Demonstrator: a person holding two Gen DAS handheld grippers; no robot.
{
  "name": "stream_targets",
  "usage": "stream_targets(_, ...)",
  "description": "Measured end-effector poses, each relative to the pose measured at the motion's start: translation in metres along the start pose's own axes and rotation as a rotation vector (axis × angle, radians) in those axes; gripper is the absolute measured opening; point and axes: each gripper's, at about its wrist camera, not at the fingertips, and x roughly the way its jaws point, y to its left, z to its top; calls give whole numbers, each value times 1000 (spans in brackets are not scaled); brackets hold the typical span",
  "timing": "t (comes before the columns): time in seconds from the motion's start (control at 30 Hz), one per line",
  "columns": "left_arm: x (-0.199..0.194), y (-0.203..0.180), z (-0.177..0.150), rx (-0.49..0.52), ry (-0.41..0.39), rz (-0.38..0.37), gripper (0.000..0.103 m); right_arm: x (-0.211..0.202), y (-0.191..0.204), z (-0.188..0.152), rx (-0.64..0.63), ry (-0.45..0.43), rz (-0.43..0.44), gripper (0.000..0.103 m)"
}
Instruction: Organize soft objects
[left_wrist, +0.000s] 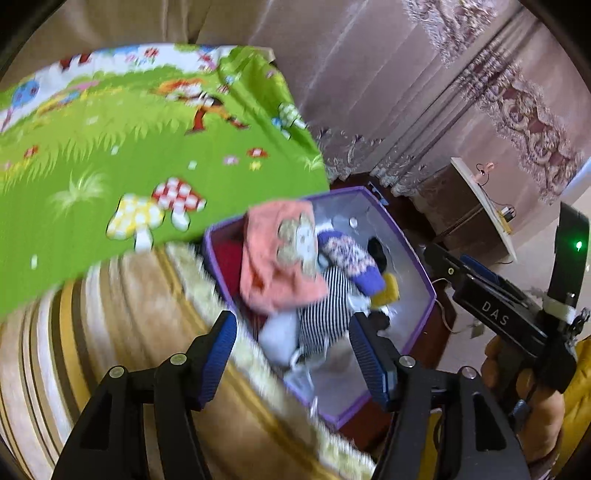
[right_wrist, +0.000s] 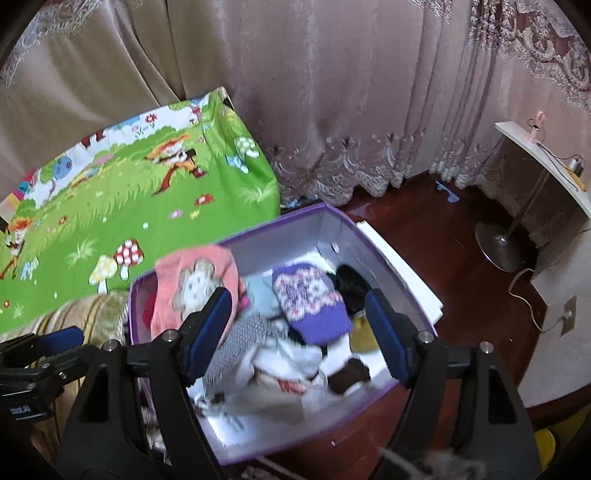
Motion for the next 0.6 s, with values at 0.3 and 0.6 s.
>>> stream_targets(0.3, -17, 4, -34, 13, -58, 25, 69, -45, 0, -53, 14, 45, -45, 78)
stream_targets(0.6, -13, -6, -37, 35, -85, 38, 87, -56, -1, -71, 38, 15, -57, 78)
